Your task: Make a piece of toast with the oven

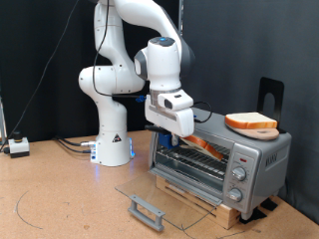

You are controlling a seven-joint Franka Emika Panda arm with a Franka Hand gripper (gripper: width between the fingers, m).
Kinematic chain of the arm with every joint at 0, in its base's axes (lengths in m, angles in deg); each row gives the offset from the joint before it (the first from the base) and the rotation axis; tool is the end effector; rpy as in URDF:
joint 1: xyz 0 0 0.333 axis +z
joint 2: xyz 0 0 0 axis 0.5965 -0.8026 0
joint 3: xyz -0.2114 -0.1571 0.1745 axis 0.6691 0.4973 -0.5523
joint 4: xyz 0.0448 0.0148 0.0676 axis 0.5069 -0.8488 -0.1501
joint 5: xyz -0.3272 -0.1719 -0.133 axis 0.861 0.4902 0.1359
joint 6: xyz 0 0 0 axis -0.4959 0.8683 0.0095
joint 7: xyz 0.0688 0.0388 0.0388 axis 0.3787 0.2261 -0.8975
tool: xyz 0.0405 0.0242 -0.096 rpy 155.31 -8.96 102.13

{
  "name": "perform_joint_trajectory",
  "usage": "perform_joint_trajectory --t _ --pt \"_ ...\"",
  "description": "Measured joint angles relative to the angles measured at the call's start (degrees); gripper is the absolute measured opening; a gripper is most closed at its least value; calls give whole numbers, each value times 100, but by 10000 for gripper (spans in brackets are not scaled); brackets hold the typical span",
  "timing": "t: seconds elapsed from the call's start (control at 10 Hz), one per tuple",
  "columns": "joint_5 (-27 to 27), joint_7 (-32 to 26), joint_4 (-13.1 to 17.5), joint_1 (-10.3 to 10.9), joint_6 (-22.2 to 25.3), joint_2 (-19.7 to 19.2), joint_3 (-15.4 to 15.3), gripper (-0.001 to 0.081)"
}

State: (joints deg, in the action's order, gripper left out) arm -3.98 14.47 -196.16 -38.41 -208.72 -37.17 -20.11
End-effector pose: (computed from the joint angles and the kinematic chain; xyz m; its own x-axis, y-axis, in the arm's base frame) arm 0.3917 0.0530 0.3398 0.5752 0.8127 0.0934 0.8174 -0.5753 -0.0280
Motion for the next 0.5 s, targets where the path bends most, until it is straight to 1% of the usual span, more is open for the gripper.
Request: perform_joint_trajectory --t 0.3,0.5 --pt "26 26 32 -13 42 -156 -28 397" --pt "150 -14 29 -115 33 -336 16 397"
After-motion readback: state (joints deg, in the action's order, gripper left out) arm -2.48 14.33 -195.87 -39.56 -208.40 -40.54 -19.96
